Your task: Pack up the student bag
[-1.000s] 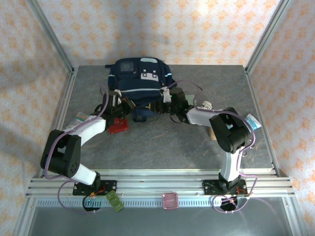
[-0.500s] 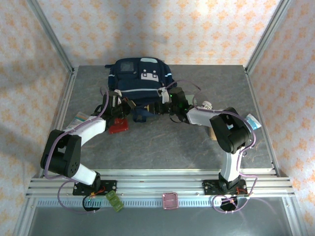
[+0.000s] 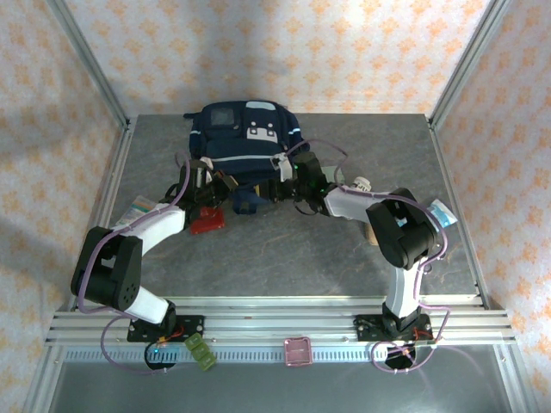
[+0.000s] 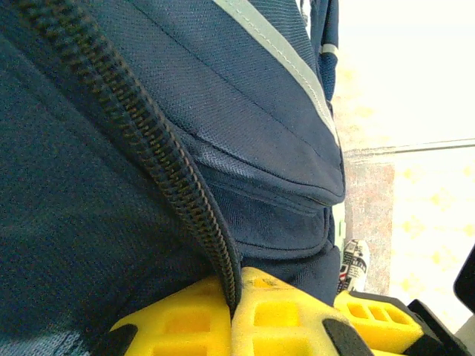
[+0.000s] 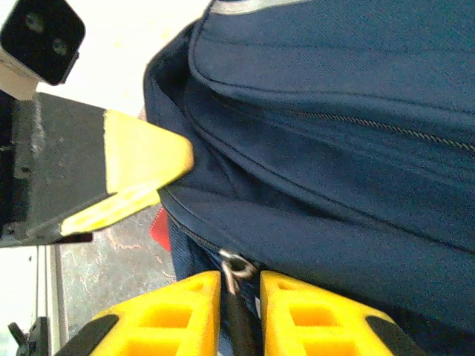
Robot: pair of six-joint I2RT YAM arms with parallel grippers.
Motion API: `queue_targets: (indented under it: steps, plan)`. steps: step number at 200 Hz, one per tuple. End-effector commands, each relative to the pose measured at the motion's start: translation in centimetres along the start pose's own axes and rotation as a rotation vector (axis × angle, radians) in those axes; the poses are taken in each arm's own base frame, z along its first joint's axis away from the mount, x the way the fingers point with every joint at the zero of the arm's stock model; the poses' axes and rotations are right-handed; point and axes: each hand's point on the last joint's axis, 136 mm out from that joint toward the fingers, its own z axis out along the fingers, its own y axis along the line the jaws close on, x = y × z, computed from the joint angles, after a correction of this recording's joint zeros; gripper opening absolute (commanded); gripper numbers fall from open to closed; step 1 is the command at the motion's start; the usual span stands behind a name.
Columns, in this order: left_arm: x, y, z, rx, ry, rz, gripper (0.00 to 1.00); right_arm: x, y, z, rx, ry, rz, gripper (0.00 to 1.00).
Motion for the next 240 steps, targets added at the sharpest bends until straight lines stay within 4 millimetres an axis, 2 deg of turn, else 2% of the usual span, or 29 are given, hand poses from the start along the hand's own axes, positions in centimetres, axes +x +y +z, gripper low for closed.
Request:
queue_targets:
  steps: [1,27,67,84,106,148,169,195,240]
  plan:
    - [-1.2,-4.2,-0.4,0.149,-0.048,0.054,0.0,-0.7,1.4,1.2,-0.017,0.009,-0.022,0.13]
    - [-1.2,-4.0,-0.4,0.144,-0.049,0.053,0.0,0.0,0.8,1.8,0.013,0.039,-0.011,0.0]
    - [-1.6,-3.7,-0.6,0.124,-0.073,0.064,0.0,0.6,-1.5,1.0,0.149,0.041,0.011,0.0]
    - [-1.8,-3.5,-0.6,0.118,-0.08,0.066,0.0,0.3,-3.4,0.0,0.281,0.022,0.02,0.0]
    - [-2.0,-3.0,-0.7,0.102,-0.09,0.064,0.0,0.2,-6.2,-2.4,0.455,-0.02,0.039,0.0]
    - [-2.6,-1.9,-1.2,0.075,-0.111,0.064,0.0,2.5,-10.8,-6.6,0.671,-0.045,0.106,0.0]
    - [-2.8,-2.0,-1.4,0.08,-0.114,0.064,0.0,2.7,-12.7,-7.9,0.753,-0.084,0.145,0.0]
    - [-2.7,-2.2,-1.4,0.092,-0.108,0.06,0.0,1.4,-14.7,-8.2,0.839,-0.165,0.159,0.0]
    - [-2.2,-1.9,-2.0,0.089,-0.102,0.066,0.0,-2.8,-18.7,-9.5,0.929,-0.363,0.24,0.0]
